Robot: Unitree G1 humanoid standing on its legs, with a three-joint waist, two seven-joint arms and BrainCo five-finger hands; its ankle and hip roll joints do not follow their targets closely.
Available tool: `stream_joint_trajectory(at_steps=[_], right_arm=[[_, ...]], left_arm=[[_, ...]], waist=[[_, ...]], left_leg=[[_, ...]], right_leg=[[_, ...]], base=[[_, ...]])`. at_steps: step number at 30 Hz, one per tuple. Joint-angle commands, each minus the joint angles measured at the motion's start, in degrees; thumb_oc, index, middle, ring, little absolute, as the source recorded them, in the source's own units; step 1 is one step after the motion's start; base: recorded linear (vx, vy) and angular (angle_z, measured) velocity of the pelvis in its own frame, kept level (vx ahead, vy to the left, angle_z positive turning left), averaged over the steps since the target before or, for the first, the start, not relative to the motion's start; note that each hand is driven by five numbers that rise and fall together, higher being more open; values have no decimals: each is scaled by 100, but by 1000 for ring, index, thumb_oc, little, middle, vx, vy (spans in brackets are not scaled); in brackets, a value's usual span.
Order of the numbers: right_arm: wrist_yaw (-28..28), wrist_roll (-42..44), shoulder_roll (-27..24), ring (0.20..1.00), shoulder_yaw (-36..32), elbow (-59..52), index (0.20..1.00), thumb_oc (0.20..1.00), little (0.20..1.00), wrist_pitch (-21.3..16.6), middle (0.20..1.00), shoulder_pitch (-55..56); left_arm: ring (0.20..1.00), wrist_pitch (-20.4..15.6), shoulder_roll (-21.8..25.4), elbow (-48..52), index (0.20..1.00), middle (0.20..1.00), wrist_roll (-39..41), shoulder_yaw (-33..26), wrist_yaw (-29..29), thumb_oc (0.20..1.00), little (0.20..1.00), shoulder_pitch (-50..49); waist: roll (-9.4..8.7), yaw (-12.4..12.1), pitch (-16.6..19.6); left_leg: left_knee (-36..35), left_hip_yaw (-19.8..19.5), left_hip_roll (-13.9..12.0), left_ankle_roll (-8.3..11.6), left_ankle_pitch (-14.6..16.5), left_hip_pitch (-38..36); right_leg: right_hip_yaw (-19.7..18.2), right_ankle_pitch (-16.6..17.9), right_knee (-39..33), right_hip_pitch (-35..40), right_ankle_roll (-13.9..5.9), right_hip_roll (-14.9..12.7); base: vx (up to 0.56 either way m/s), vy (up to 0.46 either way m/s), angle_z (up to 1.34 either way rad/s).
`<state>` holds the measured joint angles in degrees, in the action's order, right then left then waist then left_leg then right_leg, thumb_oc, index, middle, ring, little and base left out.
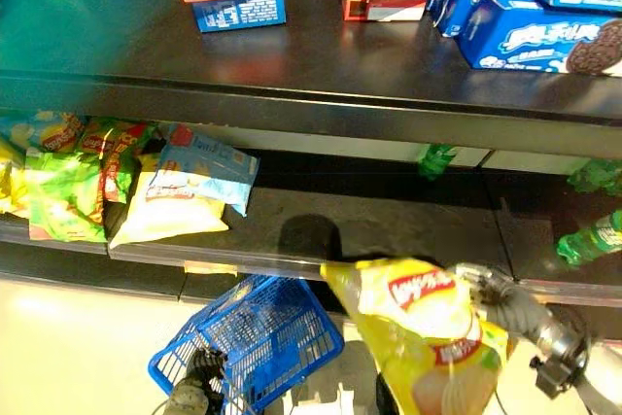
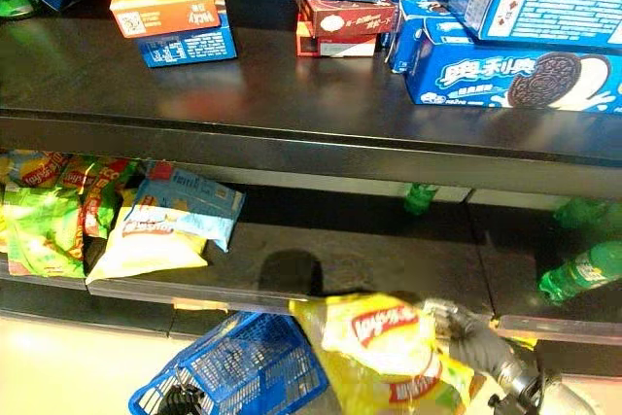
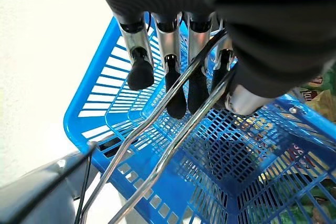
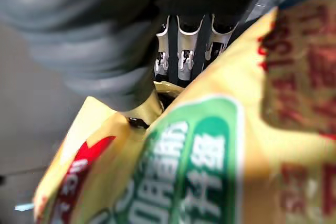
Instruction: Pick up the snacks into the basket
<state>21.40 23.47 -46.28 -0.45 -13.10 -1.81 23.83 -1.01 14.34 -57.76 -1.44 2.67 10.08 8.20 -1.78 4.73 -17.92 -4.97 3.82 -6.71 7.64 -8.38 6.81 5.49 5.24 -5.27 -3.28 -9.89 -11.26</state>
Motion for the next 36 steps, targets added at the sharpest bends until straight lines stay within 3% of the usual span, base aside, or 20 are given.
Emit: stream_joint_trajectory(at_steps=[1, 6, 9, 10, 11, 12, 15, 20, 36], right_arm=[[8, -345, -256, 200, 156, -34, 200, 200, 200, -238, 200, -183], [-470, -1555, -148, 200, 1154, 1195, 200, 200, 200, -153, 200, -968], [-764, -1982, 184, 200, 1534, 1860, 200, 200, 200, -51, 200, -1598], [-981, -2278, 372, 200, 1935, 2182, 200, 200, 200, -87, 200, -2159], [-982, -2279, 372, 200, 1932, 2182, 200, 200, 200, -88, 200, -2158], [-1136, -2430, 570, 200, 2114, 2429, 200, 200, 200, -115, 200, -2302], [-1626, -2739, 1149, 200, 2277, 3205, 200, 200, 200, 64, 200, -2977], [-2185, -2846, 1954, 200, 2565, 3937, 200, 200, 200, 194, 200, -3637], [-3255, -2496, 3364, 200, 3369, 5991, 200, 200, 200, 255, 200, -5353]], left_arm=[[200, -42, 329, -293, 200, 200, 502, -283, 323, 200, 200, -237], [200, -203, 517, 514, 200, 200, 1081, -108, 666, 200, 200, 253], [200, -335, 610, 962, 200, 200, 1260, 122, 599, 200, 200, 418], [200, -322, 662, 1031, 200, 200, 1378, 508, 715, 200, 200, 1238], [200, -318, 660, 1038, 200, 200, 1376, 509, 718, 200, 200, 1236], [200, -220, 342, 1484, 200, 200, 1069, 759, 847, 200, 200, 1173], [200, -257, 100, 2347, 200, 200, 1051, 1292, 796, 200, 200, 1039], [200, -168, -157, 2193, 200, 200, 865, 1844, 698, 200, 200, 1373], [200, -132, -765, 2228, 200, 200, 811, 3099, 973, 200, 200, 2231]], waist=[[-82, -182, 66], [-112, -255, -147], [-99, -306, -283], [-128, -244, -341], [-128, -244, -329], [-128, -255, -349], [-102, -322, -510], [-83, -366, -667], [68, -489, -1113]], left_leg=[[-3, 79, 291, -220, 238, 52], [-3, 16, 290, -207, 177, 124], [-3, -12, 279, -204, 136, 196], [-3, 18, 272, -197, 142, 231], [-3, 18, 273, -198, 128, 251], [-3, -6, 274, -201, 107, 304], [-3, -63, 283, -192, 32, 432], [-3, -92, 285, -193, -26, 640], [-3, -108, 304, -164, -167, 1122]], right_leg=[[-6, 91, 113, -412, 3, 160], [49, 122, 127, -452, 13, 175], [73, 148, 133, -523, 11, 182], [32, 167, 139, -588, 2, 193], [30, 179, 138, -608, 3, 192], [48, 193, 144, -648, 13, 194], [121, 226, 150, -730, 24, 192], [112, 282, 146, -922, 31, 192], [128, 377, 163, -1370, 35, 159]], base=[[-29, -35, -1], [-51, -31, 3], [-53, -24, 8], [-39, -14, 3], [-39, -14, 2], [-55, -19, 4], [-66, -30, 6], [-16, -6, 3], [-6, 0, 1]])
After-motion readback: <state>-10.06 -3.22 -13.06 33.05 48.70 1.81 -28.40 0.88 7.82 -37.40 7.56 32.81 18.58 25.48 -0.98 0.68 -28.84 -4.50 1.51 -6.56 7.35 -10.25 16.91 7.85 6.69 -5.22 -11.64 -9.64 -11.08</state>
